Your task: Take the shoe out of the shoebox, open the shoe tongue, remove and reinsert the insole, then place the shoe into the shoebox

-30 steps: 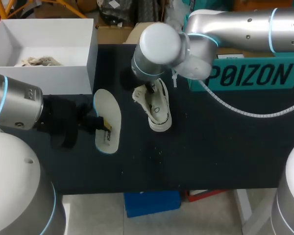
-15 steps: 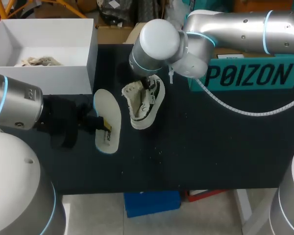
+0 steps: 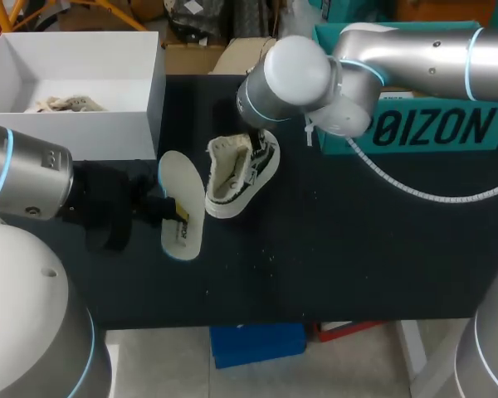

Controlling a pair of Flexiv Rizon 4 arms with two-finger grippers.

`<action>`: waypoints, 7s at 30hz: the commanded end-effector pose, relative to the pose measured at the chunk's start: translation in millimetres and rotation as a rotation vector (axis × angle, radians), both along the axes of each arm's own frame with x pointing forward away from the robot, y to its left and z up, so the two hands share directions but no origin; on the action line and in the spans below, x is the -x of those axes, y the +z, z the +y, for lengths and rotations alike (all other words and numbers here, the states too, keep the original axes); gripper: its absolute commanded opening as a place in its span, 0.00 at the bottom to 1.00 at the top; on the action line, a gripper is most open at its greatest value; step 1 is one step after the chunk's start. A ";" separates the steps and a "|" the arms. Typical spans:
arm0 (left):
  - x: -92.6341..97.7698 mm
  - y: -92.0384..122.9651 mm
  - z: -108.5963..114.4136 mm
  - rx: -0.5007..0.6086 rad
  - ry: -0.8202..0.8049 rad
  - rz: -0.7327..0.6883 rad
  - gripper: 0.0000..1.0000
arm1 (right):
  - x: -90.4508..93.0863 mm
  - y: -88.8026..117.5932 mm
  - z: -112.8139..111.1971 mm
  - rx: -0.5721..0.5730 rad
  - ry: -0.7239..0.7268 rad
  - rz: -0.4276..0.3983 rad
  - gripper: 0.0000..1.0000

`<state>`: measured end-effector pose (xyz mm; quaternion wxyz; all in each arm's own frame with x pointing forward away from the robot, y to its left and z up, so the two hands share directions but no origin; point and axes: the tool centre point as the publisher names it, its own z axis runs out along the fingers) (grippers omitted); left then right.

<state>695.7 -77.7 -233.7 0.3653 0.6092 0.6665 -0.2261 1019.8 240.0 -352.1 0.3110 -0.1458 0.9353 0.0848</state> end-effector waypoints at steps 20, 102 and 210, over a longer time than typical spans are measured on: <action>1.1 -0.2 0.6 0.000 -0.001 -0.002 0.00 | 27.6 27.9 -41.1 -0.057 -0.156 0.026 0.69; 1.1 -0.2 0.6 0.000 -0.001 -0.002 0.00 | 56.7 50.9 -53.4 -0.242 -0.574 0.157 1.00; 1.1 -0.2 0.6 0.000 -0.001 -0.002 0.00 | -13.0 -14.2 -2.0 -0.032 -0.329 0.238 0.00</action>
